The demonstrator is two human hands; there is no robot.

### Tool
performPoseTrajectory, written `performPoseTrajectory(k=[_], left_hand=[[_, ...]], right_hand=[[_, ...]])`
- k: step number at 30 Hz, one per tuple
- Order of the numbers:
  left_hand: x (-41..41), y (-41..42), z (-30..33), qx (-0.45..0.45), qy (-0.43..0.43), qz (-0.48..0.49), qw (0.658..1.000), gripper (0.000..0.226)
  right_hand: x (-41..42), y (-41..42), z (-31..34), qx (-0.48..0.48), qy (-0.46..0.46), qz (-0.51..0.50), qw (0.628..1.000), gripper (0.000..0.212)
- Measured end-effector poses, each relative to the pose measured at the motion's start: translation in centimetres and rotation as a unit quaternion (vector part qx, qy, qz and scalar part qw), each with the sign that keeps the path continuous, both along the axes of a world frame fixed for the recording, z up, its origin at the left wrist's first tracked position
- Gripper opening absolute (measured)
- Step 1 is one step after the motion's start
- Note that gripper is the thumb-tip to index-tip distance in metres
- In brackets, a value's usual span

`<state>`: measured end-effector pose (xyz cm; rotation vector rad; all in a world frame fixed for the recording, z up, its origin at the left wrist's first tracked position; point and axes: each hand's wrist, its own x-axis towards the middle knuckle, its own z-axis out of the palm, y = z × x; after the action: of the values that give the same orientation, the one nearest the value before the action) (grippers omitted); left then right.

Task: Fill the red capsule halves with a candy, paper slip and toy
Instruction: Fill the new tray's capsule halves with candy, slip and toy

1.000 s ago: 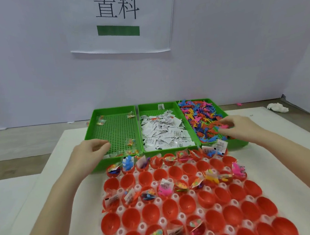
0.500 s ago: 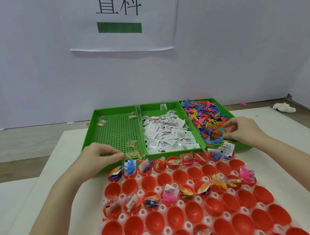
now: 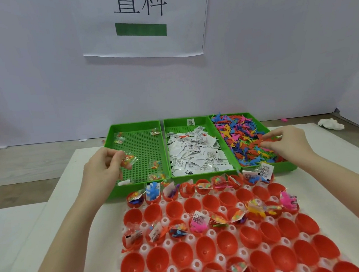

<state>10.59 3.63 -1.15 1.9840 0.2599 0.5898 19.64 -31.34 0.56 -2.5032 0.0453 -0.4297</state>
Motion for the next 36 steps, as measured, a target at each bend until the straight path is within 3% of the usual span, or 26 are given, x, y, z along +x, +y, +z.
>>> performPoseTrajectory(k=[2,5,8,11,13,15,22,27,32,36], left_hand=[[0.1,0.1,0.0,-0.016,-0.002,0.004,1.0,0.018],[0.2,0.1,0.1,-0.048,-0.008,-0.011,0.999,0.017],[0.1,0.2,0.2,-0.047,-0.014,-0.025,0.998,0.01],[-0.1,0.1,0.3,-0.042,-0.027,-0.034,0.998,0.009],[-0.2,0.0,0.5,-0.028,-0.034,-0.04,0.998,0.009],[-0.3,0.0,0.6,-0.017,-0.034,-0.046,0.998,0.01],[-0.4,0.2,0.9,-0.006,-0.012,-0.048,0.999,0.014],[-0.6,-0.1,1.0,-0.004,-0.01,-0.058,0.998,0.01],[-0.5,-0.2,0.9,-0.002,-0.01,-0.06,0.998,0.01],[-0.6,-0.2,1.0,0.001,-0.012,-0.062,0.998,0.013]], right_hand=[[-0.1,0.6,0.4,0.025,-0.017,0.007,1.0,0.006],[-0.3,2.4,1.2,0.039,0.003,0.049,0.998,0.014],[-0.4,4.8,1.7,-0.005,0.046,0.129,0.991,0.024],[-0.8,7.0,1.9,-0.118,0.106,0.182,0.97,0.023],[-1.1,8.0,1.7,-0.225,0.155,0.188,0.944,0.045],[-1.1,8.8,1.2,-0.291,0.179,0.176,0.923,0.054],[-1.3,8.9,0.7,-0.284,0.125,0.128,0.942,0.018],[-1.4,8.6,1.0,-0.291,0.17,0.101,0.936,0.036],[-1.1,9.0,0.9,-0.323,0.179,0.068,0.927,0.017],[-1.0,9.0,1.4,-0.282,0.175,0.068,0.941,0.02]])
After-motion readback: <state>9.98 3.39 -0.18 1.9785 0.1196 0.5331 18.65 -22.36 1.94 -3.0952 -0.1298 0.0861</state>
